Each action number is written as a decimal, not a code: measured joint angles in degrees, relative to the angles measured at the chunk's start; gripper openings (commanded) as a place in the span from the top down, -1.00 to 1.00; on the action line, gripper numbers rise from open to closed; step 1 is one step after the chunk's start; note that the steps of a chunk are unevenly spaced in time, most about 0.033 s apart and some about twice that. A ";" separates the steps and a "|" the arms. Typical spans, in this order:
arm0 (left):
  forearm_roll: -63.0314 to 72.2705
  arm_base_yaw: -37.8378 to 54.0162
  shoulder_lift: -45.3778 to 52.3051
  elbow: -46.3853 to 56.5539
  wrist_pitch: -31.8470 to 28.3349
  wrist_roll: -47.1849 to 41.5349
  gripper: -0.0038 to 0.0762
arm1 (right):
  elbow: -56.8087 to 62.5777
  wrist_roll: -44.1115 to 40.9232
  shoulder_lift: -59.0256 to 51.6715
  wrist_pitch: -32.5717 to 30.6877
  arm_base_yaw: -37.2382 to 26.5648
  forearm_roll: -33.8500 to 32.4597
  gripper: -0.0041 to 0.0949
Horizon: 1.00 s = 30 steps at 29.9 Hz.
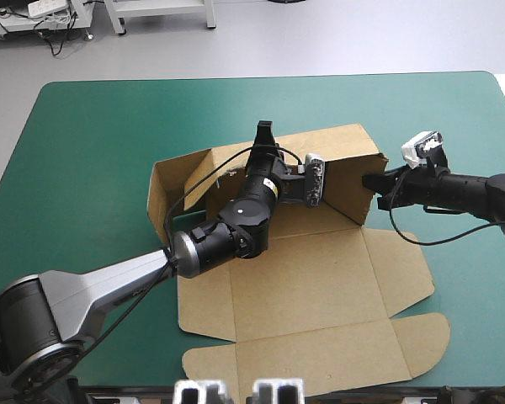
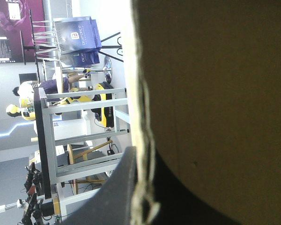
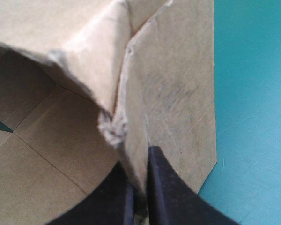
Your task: Fold the box
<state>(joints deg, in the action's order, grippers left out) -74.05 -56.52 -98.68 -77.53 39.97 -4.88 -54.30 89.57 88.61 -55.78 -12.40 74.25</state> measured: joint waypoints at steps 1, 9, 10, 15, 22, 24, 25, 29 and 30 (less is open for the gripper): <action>-0.02 0.00 0.00 0.00 -0.08 0.00 0.70 | 0.00 -0.06 0.00 0.08 0.00 0.04 0.92; 0.31 -0.07 -0.05 0.00 -2.89 -1.06 -0.33 | 0.00 -1.80 0.00 0.95 0.00 0.48 0.92; 0.31 -0.07 -0.05 0.00 -3.14 -2.19 -0.34 | 0.00 -2.05 0.00 0.94 0.00 0.43 0.92; 0.43 -1.33 0.95 0.10 -3.41 -8.43 -0.26 | -0.06 -3.39 0.00 1.37 0.00 -0.07 0.92; -3.72 -7.42 7.84 0.11 -2.03 -11.14 0.05 | -0.26 -5.95 -0.06 2.54 0.21 -0.25 0.92; -7.50 -8.17 9.98 0.11 -1.31 -15.02 0.16 | -0.31 -6.52 -0.39 3.08 1.04 -0.89 0.92; -9.19 -8.24 10.78 0.11 -0.56 -17.08 0.20 | -0.42 -6.90 -0.74 3.59 1.71 -1.35 0.92; -15.83 -6.00 14.40 0.11 5.44 -26.78 0.38 | -0.42 -9.96 -3.01 7.64 5.17 -3.56 0.92; -16.26 -4.50 15.25 0.11 6.59 -28.43 0.41 | -0.42 -10.97 -3.62 8.65 5.92 -4.05 0.92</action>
<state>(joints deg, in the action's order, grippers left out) -90.31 -61.02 -83.43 -77.42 46.56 -33.31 -54.71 78.60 85.00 -47.13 -6.48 70.20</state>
